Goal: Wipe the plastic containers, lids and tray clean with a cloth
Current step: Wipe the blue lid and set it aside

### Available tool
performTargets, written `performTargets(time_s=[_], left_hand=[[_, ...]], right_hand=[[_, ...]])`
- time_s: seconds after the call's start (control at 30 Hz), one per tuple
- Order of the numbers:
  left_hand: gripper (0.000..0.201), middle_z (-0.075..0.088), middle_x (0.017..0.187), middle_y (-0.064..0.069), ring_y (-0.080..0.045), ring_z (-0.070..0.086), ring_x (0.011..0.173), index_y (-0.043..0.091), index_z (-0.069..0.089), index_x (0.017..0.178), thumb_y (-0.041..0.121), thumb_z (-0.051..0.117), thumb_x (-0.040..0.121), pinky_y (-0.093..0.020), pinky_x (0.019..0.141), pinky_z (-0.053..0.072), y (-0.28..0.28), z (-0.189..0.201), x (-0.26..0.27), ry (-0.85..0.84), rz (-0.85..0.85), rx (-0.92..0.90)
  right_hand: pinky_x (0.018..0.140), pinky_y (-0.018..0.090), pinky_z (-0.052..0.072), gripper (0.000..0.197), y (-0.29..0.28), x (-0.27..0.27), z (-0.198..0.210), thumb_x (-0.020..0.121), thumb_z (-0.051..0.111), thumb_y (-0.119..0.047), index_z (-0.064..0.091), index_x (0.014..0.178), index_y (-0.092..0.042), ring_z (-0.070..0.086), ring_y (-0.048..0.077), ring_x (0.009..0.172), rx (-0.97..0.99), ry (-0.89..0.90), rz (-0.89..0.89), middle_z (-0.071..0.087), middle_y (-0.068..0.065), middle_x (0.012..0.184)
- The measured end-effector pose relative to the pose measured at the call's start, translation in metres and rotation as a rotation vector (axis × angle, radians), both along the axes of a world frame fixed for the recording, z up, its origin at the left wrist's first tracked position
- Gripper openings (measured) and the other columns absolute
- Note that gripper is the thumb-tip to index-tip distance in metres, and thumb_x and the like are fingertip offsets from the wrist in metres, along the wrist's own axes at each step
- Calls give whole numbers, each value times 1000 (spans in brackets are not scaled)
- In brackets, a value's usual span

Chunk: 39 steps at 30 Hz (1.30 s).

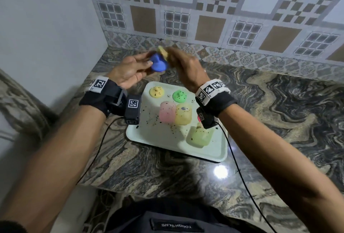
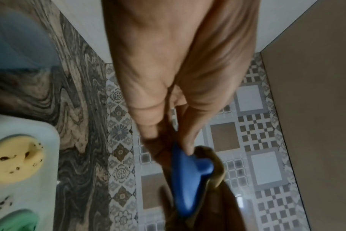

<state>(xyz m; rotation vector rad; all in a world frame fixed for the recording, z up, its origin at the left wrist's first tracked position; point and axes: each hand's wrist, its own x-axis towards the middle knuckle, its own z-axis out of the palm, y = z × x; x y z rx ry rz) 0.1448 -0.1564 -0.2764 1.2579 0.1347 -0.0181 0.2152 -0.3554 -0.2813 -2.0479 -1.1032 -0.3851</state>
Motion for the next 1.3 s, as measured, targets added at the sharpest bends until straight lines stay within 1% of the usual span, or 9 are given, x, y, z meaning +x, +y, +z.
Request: performTargets(time_s=[0.13,0.23,0.37,0.5,0.67,0.77,0.9,1.23,1.3], left_hand=[[36,72,107,4,-9,67,101,11,62,119,-8,43,95,-24,86,55,19,-5,-15,31,-42,132],[37,71,109,4,-10,65,104,7,55,125,-9,44,94,-29,95,52,30,-8,-22,47,2,148],[37,73,106,2,-10,67,101,7,56,121,-11,43,92,-23,85,55,28,-4,-25,28,11,103],[34,71,110,-5,-17,67,103,8,65,113,-8,44,92,-27,83,56,27,3,-26,-16,53,15],[26,72,97,0,-10,70,90,-2,56,120,-4,46,96,-21,75,56,17,2,-20,-23,272,45],[31,73,94,-1,-13,69,90,-9,55,123,-6,53,93,-25,80,57,11,0,-21,2,348,221],[38,68,110,-16,-22,68,99,-3,61,122,-5,66,84,-30,90,55,14,2,-26,-5,381,409],[30,72,98,-7,-15,69,88,12,71,110,5,73,81,-34,90,56,54,-19,-44,21,617,568],[27,72,99,-9,-8,68,79,8,72,108,6,74,81,-30,89,55,65,-30,-50,33,671,599]], right_hand=[[71,34,48,37,5,14,0,96,37,-27,61,117,-7,59,20,76,-249,63,50,67,9,91],[69,40,48,37,7,15,-1,98,35,-26,60,114,-4,59,26,74,-146,92,-18,67,14,89],[68,38,50,23,27,-3,-4,99,43,-9,59,114,-4,57,21,71,35,67,14,63,3,87],[70,18,38,31,38,-19,-6,102,43,-14,57,129,-7,52,5,77,23,96,109,67,1,96],[70,8,34,38,45,-24,-9,102,44,-17,51,139,-10,55,8,79,72,191,74,66,1,95],[87,3,36,37,52,-27,-5,102,45,-16,51,138,-9,62,19,110,131,232,69,66,8,125],[104,30,44,37,67,-29,-3,103,43,-20,51,137,-8,57,23,122,133,248,87,61,9,133],[98,41,48,39,101,-41,-28,103,43,-27,53,136,-11,59,29,118,-41,251,185,60,12,134],[89,39,50,37,102,-37,-35,102,42,-27,56,131,-10,63,31,106,-91,217,195,65,13,122]])
